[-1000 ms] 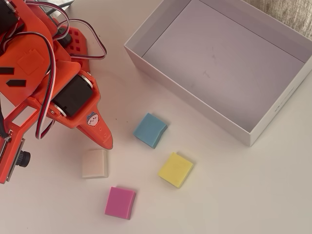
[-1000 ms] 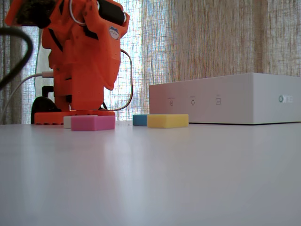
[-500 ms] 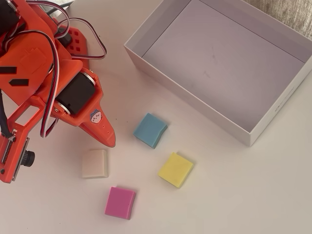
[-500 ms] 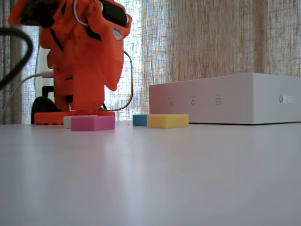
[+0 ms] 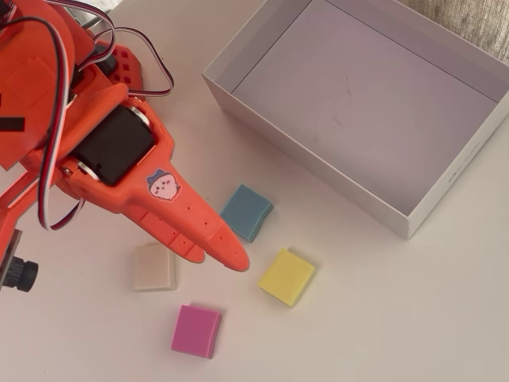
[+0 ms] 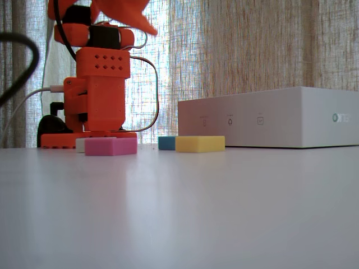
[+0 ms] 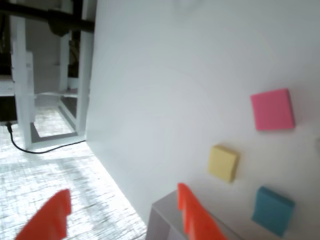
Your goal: Grasp the yellow cuboid and put it in the bin.
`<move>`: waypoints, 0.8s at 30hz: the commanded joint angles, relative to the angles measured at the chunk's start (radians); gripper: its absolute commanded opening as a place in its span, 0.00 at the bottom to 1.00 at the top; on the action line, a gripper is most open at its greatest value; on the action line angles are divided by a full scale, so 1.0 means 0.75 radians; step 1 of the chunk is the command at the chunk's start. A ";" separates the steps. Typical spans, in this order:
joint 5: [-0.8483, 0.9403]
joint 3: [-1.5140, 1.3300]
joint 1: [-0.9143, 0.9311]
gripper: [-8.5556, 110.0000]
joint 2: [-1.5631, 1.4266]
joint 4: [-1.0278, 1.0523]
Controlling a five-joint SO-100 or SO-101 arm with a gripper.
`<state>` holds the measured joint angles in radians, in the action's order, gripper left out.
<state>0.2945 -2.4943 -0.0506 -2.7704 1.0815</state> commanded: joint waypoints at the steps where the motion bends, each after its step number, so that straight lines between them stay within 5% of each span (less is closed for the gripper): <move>1: -0.016 0.272 -0.039 0.31 0.292 -0.059; 9: -0.063 0.863 -0.115 0.31 0.818 0.129; 16: -0.063 0.867 -0.135 0.31 1.023 0.319; 24: -0.043 0.659 -0.123 0.31 1.164 0.211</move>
<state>0.2531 -1.9742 -0.1503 -1.9006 1.2809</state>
